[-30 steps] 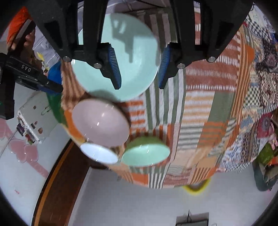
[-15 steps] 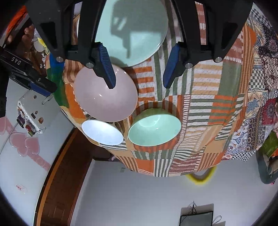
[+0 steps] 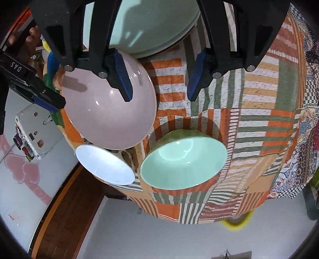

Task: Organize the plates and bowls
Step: 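Move both tools to the pale pink bowl rim and close them on it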

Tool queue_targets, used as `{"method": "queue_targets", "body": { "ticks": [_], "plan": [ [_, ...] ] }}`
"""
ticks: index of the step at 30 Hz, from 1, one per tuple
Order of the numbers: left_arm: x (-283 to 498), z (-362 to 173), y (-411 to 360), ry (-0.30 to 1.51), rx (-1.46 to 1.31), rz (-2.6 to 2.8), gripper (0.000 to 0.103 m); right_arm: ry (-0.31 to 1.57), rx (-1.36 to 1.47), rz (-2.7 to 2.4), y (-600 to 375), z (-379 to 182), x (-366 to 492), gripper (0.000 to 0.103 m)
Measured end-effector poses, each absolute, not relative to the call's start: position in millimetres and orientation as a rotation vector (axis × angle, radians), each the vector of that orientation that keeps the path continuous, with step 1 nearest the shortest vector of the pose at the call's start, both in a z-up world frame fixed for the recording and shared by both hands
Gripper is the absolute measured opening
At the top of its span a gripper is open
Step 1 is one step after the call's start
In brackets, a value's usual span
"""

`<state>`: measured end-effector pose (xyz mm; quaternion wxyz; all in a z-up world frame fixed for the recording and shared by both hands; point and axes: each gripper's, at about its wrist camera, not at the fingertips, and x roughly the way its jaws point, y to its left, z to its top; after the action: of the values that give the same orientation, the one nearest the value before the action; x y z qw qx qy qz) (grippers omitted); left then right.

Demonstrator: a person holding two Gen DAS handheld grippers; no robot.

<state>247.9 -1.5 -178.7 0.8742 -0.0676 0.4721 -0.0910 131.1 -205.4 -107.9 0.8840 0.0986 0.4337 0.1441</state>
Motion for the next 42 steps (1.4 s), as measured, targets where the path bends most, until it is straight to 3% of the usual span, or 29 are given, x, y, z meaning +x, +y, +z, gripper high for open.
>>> {"method": "queue_targets", "body": {
  "ticks": [9, 14, 17, 19, 42],
  "plan": [
    [267, -196, -8, 1.002, -0.15, -0.214, 0.051, 0.937, 0.205, 0.306, -205, -124, 141, 0.059],
    [271, -201, -13, 1.004, -0.143, -0.221, 0.027, 0.959, 0.215, 0.331, -206, -130, 143, 0.044],
    [273, -204, -16, 1.013, -0.146, -0.245, 0.017, 0.967, 0.226, 0.351, -206, -133, 143, 0.028],
    [272, -203, -19, 1.006, -0.13, -0.23, 0.017, 0.975, 0.235, 0.371, -205, -135, 143, 0.02],
    [234, -166, -19, 0.974, -0.164, -0.212, 0.017, 0.929, 0.229, 0.333, -208, -104, 125, 0.021]
  ]
}}
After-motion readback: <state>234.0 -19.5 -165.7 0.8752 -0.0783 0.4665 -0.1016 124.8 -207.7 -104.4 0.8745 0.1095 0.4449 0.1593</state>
